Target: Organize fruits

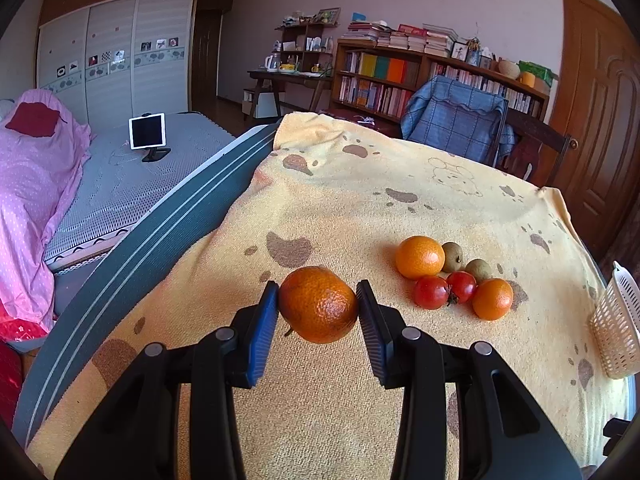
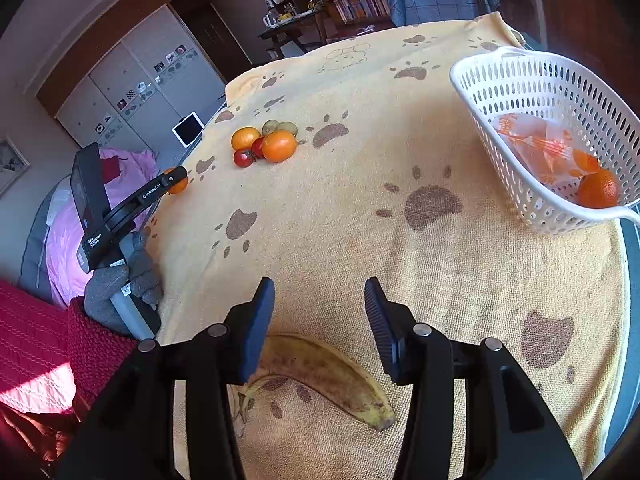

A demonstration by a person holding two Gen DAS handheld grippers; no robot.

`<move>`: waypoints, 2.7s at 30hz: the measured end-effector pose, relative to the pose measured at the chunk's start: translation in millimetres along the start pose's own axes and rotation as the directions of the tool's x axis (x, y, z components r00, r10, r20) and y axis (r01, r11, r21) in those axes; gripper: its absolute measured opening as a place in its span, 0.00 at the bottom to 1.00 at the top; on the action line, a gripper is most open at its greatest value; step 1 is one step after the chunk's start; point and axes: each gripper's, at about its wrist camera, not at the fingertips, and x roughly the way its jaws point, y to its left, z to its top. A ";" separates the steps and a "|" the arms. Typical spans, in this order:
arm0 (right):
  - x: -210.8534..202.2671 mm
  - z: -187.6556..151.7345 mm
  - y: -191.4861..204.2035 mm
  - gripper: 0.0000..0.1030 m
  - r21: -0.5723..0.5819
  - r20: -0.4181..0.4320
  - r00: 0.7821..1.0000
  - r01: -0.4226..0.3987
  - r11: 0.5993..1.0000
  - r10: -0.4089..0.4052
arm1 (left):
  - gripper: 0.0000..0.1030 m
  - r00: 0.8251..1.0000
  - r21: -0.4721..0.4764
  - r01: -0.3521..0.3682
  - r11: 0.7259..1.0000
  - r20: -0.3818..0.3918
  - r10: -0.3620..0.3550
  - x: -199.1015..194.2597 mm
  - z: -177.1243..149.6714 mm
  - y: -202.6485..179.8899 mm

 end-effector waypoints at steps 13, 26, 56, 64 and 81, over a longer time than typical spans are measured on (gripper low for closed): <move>8.0 -25.5 4.6 0.52 -0.067 -0.114 0.992 -0.062 0.996 0.054 | 0.39 1.000 0.021 -0.006 1.000 -0.002 0.006 1.7 -1.2 -4.2; -0.8 -50.0 29.9 0.52 -0.323 -0.152 0.985 0.027 0.946 -0.080 | 0.39 1.000 0.048 -0.012 0.999 -0.006 0.012 5.5 -3.0 -9.0; 6.7 -51.0 47.4 0.31 -0.450 -0.065 0.993 0.059 0.891 -0.098 | 0.39 1.000 0.065 -0.006 0.998 -0.016 0.007 3.8 -2.5 -14.1; -27.8 -26.3 32.0 0.31 -0.324 0.068 0.997 0.051 0.945 -0.030 | 0.39 0.999 0.138 0.052 0.989 0.004 -0.053 -23.8 -9.2 -47.8; -100.3 48.6 -100.6 0.31 0.191 0.370 0.855 0.313 0.930 -0.364 | 0.39 0.922 0.516 0.353 0.780 -0.049 -0.384 -86.3 -28.7 -219.2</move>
